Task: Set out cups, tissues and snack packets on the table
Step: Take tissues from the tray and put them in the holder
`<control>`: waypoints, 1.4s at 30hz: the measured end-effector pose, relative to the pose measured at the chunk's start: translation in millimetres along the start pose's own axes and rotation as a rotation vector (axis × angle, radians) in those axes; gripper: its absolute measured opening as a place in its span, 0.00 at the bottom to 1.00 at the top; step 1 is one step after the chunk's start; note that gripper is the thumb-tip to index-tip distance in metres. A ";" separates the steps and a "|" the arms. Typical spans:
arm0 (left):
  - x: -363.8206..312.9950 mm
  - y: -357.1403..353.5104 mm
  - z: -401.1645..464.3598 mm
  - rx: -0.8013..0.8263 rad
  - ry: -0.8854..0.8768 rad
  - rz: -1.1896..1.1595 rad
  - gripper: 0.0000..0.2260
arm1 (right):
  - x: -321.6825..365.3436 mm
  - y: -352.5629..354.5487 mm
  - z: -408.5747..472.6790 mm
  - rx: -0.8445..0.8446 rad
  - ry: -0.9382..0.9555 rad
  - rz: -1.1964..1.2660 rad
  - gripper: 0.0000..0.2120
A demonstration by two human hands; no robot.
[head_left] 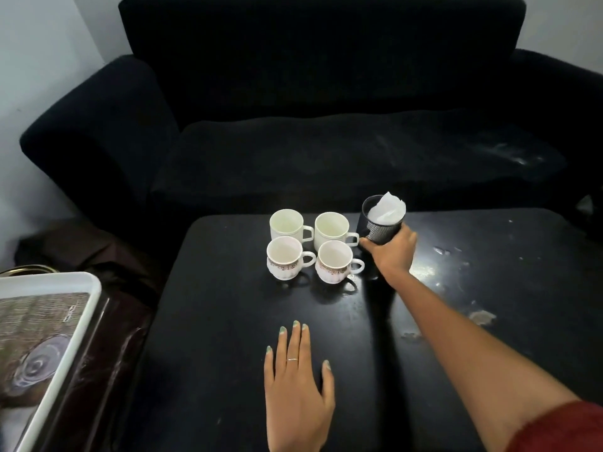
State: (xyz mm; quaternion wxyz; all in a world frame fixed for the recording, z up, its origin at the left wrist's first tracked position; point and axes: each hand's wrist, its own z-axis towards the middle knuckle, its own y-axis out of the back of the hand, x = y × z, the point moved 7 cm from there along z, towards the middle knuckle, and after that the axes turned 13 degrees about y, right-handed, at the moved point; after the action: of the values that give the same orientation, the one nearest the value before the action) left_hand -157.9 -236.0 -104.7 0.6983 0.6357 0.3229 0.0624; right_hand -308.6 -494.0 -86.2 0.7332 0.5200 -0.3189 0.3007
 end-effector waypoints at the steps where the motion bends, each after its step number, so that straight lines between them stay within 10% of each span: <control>1: 0.0 -0.1 -0.1 0.003 0.000 -0.003 0.27 | 0.1 -1.6 2.9 -0.002 -0.007 -0.005 0.40; 24: 0.6 -4.5 0.2 -0.024 -0.011 -0.019 0.27 | -27.1 4.4 2.4 0.174 -0.209 0.130 0.42; 42: 3.3 -15.0 -10.9 0.209 -0.038 0.261 0.28 | -2.8 66.8 -189.6 0.553 0.360 -0.624 0.20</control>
State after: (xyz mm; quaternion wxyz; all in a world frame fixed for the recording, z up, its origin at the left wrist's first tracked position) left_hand -165.9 -227.9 -119.7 0.6203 0.7425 0.2293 0.1066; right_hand -332.5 -294.8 -98.8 0.6661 0.7069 0.0779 0.2248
